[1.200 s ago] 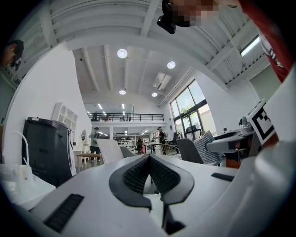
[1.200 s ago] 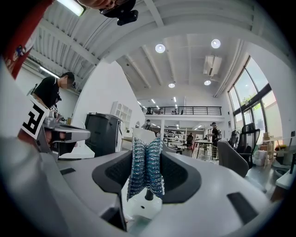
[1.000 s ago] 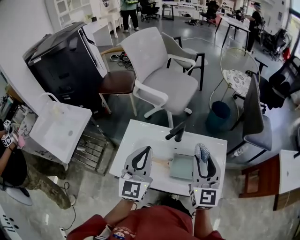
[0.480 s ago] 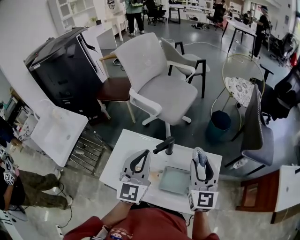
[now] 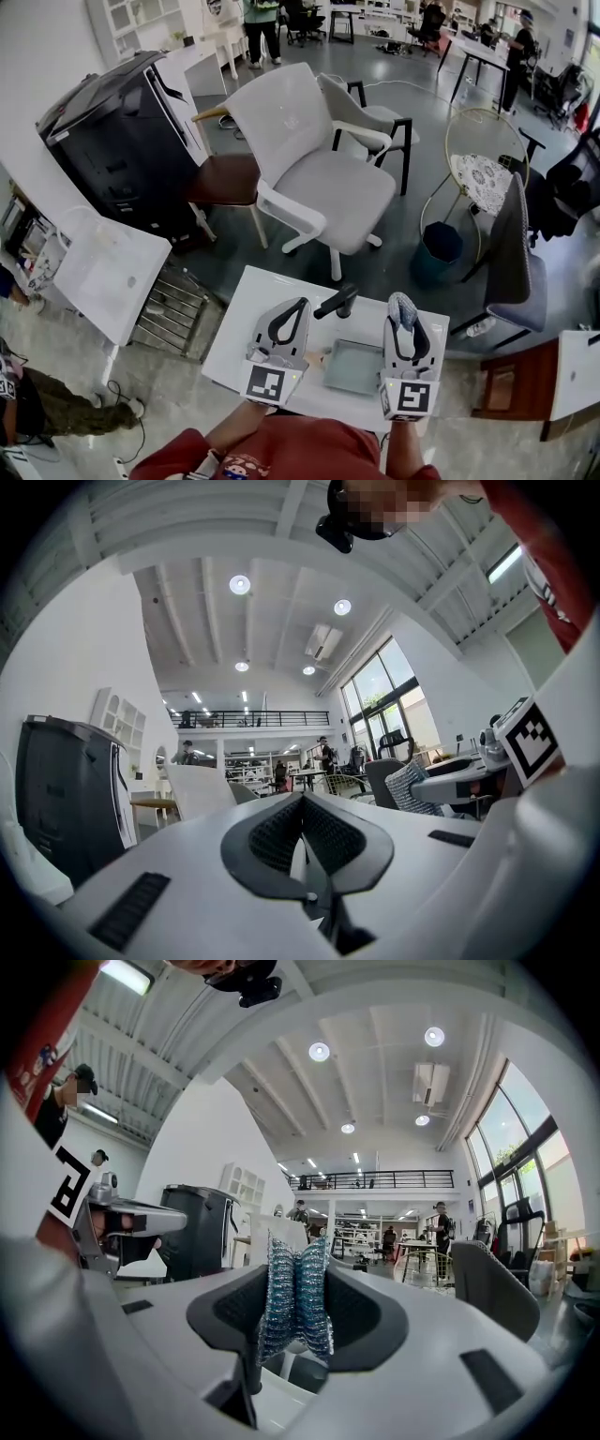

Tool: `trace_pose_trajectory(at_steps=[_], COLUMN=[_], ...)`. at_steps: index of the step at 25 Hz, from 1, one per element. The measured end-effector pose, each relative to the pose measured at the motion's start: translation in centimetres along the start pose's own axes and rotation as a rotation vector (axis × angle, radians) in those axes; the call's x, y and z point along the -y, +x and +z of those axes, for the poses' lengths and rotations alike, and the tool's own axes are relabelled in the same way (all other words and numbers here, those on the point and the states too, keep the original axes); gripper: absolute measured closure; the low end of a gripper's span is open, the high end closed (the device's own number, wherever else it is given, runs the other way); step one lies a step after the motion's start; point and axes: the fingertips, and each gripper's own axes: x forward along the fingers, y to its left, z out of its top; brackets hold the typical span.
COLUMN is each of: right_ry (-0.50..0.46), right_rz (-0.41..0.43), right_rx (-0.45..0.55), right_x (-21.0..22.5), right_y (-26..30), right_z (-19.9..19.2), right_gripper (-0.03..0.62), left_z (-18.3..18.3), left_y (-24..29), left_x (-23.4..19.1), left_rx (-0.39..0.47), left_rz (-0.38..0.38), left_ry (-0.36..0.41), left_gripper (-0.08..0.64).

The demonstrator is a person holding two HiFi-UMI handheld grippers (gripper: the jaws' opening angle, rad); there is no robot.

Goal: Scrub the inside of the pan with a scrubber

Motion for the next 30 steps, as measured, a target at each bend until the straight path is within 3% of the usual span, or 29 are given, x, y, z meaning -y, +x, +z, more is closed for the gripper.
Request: trace_pose_trajectory(at_steps=[6,10,14,19,30], right_ry=[-0.054,-0.106,-0.197,-0.338,-0.481], right_rz=[0.068,0.148,0.297,0.455,0.75], right_rx=[-0.069,-0.192,-0.361,-0.549,-0.841], right_x=[-2.9,-5.1,-8.4,-11.4,-15.0], right_y=[1.2,1.0,0.2,-1.2,-4.5], right_z=[-1.1,-4.1,-8.9,-15.3,-26.0], right_gripper=[0.402,0.405,0.407,0.41,0.414], left_z=[-2.1,-4.0,-6.2,-7.8,-10.1], left_y=[0.0,-0.5,-1.6,-2.0,-3.0], left_x=[-1.3,-1.8,-2.3,-2.5,-1.4], left_rx=[-0.017,-0.041,-0.108,-0.114,-0.11], left_rz=[-0.02,-0.031,-0.035,-0.042,-0.066], left_ry=[-0.024,-0.054,-0.079,-0.064,-0.097], left_gripper=[0.546,0.546,0.546,0.546,0.546])
